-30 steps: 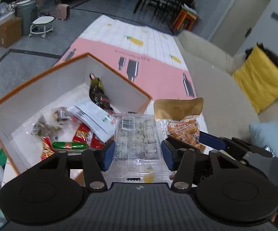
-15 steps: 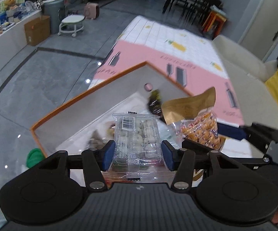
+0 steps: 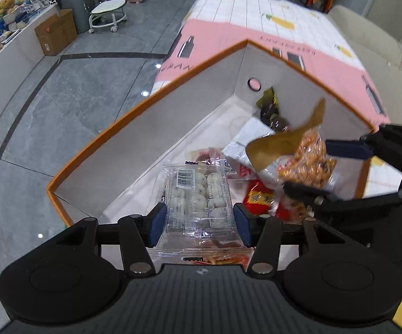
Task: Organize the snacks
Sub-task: 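Open both tools to drop the quail-egg and peanut packs into the box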
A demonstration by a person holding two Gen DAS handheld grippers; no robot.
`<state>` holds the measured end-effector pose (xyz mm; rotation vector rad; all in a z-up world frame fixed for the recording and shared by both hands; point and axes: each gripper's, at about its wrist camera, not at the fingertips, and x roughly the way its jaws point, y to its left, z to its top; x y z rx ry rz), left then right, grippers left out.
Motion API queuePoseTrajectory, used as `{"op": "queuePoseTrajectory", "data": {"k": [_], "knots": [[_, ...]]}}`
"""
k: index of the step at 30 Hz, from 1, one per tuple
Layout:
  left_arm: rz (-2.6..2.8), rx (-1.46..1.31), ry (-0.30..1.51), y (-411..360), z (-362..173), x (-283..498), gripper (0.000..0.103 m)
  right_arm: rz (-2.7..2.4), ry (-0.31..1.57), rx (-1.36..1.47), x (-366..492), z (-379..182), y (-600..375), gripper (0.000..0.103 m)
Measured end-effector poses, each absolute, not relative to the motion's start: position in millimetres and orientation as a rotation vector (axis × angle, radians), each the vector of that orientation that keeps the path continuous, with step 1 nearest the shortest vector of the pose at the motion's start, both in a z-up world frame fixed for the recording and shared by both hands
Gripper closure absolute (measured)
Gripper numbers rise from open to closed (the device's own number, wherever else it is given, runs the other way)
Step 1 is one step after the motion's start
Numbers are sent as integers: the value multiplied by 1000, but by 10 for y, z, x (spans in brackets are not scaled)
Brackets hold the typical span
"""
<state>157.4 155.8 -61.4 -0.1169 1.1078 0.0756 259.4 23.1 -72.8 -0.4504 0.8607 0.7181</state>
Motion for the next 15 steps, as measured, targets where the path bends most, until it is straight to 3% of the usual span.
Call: {"op": "queuePoseTrajectory", "data": {"k": [1, 2, 3, 11, 15], "knots": [[72, -107, 1115, 1554, -640, 1584, 43, 712, 870, -454, 2627, -762, 254, 55], [68, -99, 1125, 1550, -669, 1597, 43, 709, 880, -459, 2660, -788, 270, 58], [66, -94, 1132, 1548, -694, 1609, 44, 705, 894, -461, 2688, -821, 293, 70], [83, -8, 1165, 1498, -855, 1695, 43, 716, 891, -484, 2704, -870, 390, 67], [104, 43, 1153, 1428, -891, 1704, 42, 690, 886, -488, 2686, -891, 395, 59]]}}
